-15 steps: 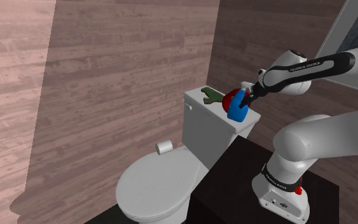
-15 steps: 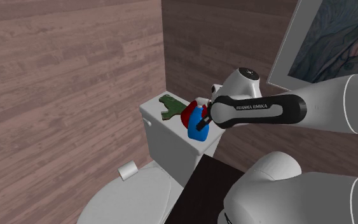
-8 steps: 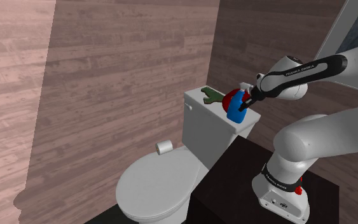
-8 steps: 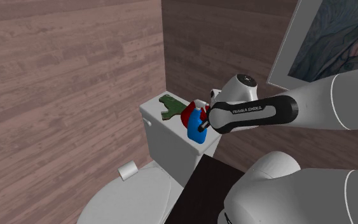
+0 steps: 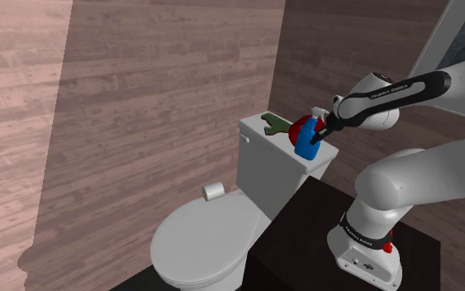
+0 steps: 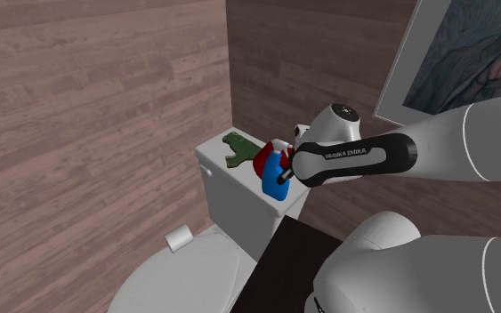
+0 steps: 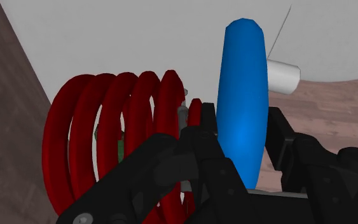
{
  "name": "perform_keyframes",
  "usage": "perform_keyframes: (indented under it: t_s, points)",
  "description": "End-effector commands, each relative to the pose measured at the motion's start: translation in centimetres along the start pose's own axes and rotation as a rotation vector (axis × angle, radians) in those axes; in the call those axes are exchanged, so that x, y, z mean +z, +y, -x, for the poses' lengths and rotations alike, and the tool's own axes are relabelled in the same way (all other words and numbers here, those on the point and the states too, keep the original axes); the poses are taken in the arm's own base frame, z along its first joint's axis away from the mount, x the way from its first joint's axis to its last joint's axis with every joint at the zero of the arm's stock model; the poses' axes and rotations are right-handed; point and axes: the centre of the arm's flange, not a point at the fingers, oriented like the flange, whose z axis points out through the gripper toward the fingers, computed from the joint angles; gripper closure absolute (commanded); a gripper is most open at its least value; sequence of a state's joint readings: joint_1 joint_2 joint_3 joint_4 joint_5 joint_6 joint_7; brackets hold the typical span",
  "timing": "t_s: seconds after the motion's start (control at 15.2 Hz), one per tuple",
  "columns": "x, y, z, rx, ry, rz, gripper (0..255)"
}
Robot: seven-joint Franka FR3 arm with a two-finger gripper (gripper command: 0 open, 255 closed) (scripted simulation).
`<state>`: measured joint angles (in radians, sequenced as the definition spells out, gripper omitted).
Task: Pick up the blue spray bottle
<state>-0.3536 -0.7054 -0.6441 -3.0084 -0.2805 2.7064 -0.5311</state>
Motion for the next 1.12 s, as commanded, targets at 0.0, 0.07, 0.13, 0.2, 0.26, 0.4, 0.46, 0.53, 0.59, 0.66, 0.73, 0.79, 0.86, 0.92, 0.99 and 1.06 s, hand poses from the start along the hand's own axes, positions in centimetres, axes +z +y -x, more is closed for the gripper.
perform_keyframes:
  t_s: [0.0, 0.07, 0.13, 0.2, 0.26, 0.4, 0.46, 0.53, 0.59, 0.66, 0.73, 0.79, 0.86, 0.92, 0.99, 1.06]
  points:
    - [-0.5, 0.1, -0.1, 0.001, -0.001, 0.000, 255]
    - [-1.0, 0.1, -0.3, 0.001, -0.001, 0.000, 255]
    - [-1.4, 0.1, -0.6, 0.001, -0.001, 0.000, 255]
    - [-1.9, 0.1, -0.8, 0.001, -0.001, 0.000, 255]
    - [-2.4, 0.1, -1.0, 0.001, -0.001, 0.000, 255]
    - [-3.4, 0.1, -1.4, 0.001, -0.001, 0.000, 255]
    - [-3.9, 0.1, -1.6, 0.001, -0.001, 0.000, 255]
    - [-4.3, 0.1, -1.8, 0.001, -0.001, 0.000, 255]
    - [-4.8, 0.1, -2.0, 0.001, -0.001, 0.000, 255]
    - [-5.3, 0.1, -2.3, 0.001, -0.001, 0.000, 255]
    - [-5.8, 0.1, -2.5, 0.001, -0.001, 0.000, 255]
    - [-6.3, 0.1, -2.7, 0.001, -0.001, 0.000, 255]
    - [-6.8, 0.0, -2.9, 0.001, -0.001, 0.000, 255]
    - [-7.2, 0.0, -3.1, 0.001, -0.001, 0.000, 255]
    - [-7.3, 0.0, -3.1, 0.001, -0.001, 0.000, 255]
    - [-7.3, 0.0, -3.1, 0.001, -0.001, 0.000, 255]
